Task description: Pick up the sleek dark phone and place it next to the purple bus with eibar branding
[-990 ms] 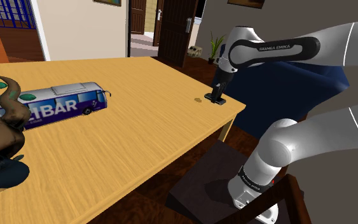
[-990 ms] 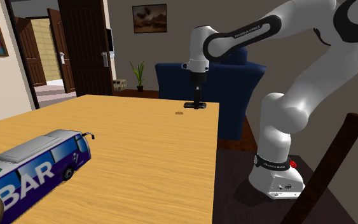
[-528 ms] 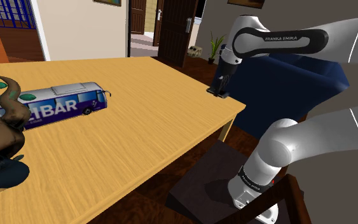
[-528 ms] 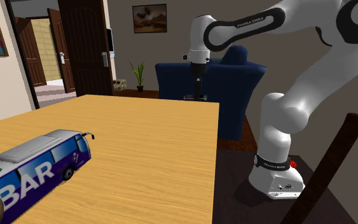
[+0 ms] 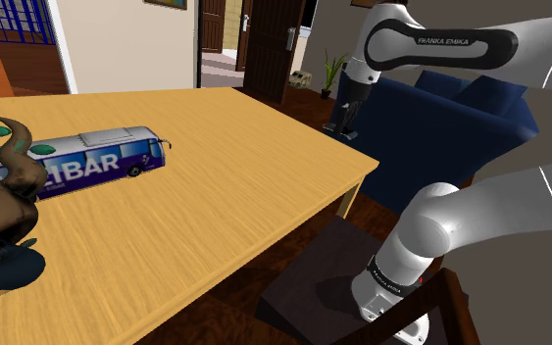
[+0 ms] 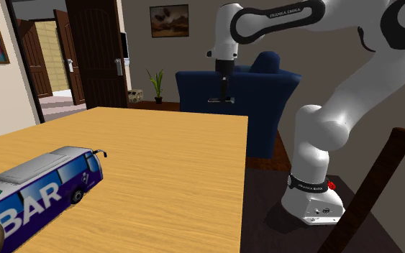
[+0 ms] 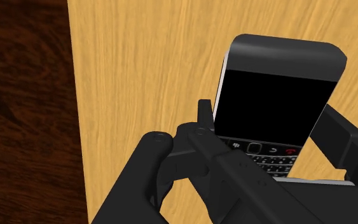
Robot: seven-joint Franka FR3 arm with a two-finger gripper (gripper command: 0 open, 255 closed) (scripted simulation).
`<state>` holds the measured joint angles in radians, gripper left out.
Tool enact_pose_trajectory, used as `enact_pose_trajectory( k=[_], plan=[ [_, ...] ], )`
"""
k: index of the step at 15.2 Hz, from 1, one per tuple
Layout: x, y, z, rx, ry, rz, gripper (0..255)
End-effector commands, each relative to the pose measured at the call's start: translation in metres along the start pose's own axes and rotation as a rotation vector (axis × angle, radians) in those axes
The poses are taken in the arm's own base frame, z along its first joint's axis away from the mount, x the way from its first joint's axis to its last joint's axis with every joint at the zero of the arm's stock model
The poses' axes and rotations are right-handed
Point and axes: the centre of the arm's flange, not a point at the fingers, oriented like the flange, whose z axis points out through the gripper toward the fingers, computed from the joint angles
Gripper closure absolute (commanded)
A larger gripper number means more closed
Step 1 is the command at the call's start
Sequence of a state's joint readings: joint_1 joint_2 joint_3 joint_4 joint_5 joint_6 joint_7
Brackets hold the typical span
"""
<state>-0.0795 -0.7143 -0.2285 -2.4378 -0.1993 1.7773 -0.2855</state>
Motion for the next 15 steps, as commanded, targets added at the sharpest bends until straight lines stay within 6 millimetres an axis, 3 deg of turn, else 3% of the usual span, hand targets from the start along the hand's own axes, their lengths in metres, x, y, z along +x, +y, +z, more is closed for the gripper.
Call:
enact_pose_trajectory(
  k=[1, 12, 15],
  plan=[
    [0.0, 0.0, -0.011, 0.0, 0.0, 0.0, 255],
    [0.002, 0.004, -0.067, 0.0, 0.0, 0.0, 255],
    [0.013, -0.034, -0.069, 0.0, 0.0, 0.0, 255]
  ],
)
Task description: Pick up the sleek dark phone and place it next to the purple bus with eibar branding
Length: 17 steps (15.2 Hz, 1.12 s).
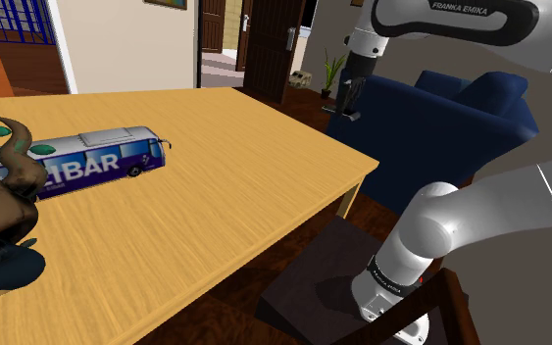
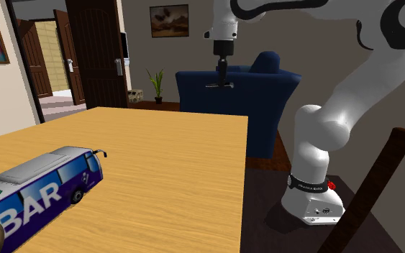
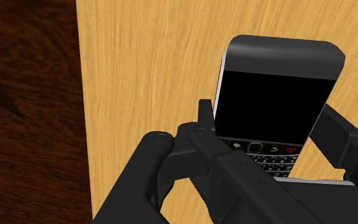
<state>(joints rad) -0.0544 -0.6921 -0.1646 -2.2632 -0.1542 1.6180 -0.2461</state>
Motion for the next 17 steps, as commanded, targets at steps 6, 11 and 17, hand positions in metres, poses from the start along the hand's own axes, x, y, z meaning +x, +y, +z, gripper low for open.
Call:
enact_pose_trajectory(
  k=[6, 11, 17],
  plan=[
    [0.025, -0.087, -0.006, 0.0, 0.0, 0.001, 255],
    [0.043, -0.15, -0.009, 0.0, 0.0, 0.001, 255],
    [0.065, -0.226, -0.013, 0.0, 0.0, 0.001, 255]
  ],
)
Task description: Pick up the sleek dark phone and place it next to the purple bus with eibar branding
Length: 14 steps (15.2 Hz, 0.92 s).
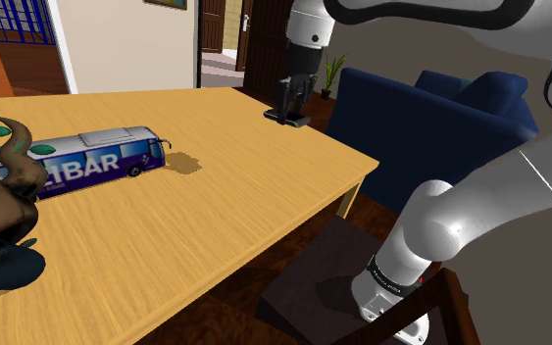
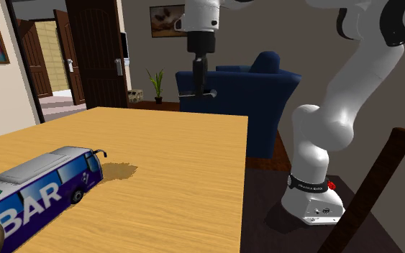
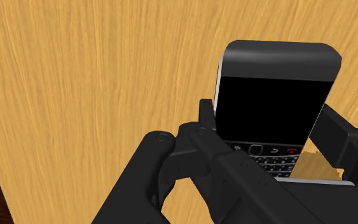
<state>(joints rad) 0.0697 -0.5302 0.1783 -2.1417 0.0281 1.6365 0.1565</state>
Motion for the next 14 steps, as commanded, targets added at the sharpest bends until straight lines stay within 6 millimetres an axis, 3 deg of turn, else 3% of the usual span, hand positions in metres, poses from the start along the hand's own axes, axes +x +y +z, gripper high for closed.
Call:
enact_pose_trajectory(
  k=[1, 14],
  plan=[
    [0.006, -0.024, -0.002, 0.001, -0.001, 0.001, 255],
    [0.054, -0.189, -0.01, 0.001, -0.001, 0.001, 255]
  ],
)
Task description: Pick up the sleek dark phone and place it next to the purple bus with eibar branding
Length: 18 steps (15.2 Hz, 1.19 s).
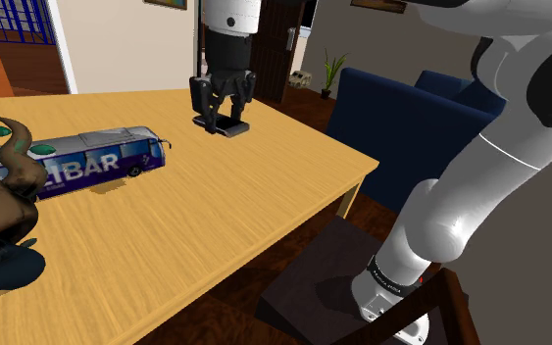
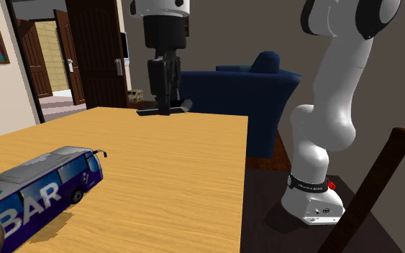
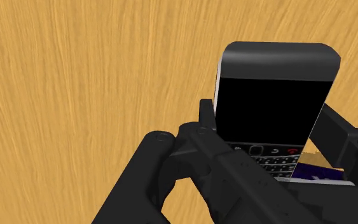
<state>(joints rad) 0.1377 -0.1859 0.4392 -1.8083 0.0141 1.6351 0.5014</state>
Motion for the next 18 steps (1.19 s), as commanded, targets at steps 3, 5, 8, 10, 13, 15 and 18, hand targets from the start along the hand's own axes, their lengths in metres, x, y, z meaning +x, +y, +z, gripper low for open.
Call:
enact_pose_trajectory(
  k=[3, 5, 8, 10, 13, 15, 18],
  plan=[
    [0.016, -0.052, -0.003, 0.001, 0.0, 0.002, 255],
    [0.023, -0.077, -0.004, 0.001, 0.0, 0.002, 255],
    [0.032, -0.108, -0.006, 0.001, 0.0, 0.002, 255],
    [0.032, -0.108, 0.005, 0.001, 0.0, 0.002, 255],
    [0.031, -0.109, 0.021, 0.001, 0.0, 0.002, 255],
    [0.031, -0.11, 0.031, 0.001, 0.0, 0.002, 255],
    [0.031, -0.111, 0.047, 0.001, 0.0, 0.002, 255]
  ],
)
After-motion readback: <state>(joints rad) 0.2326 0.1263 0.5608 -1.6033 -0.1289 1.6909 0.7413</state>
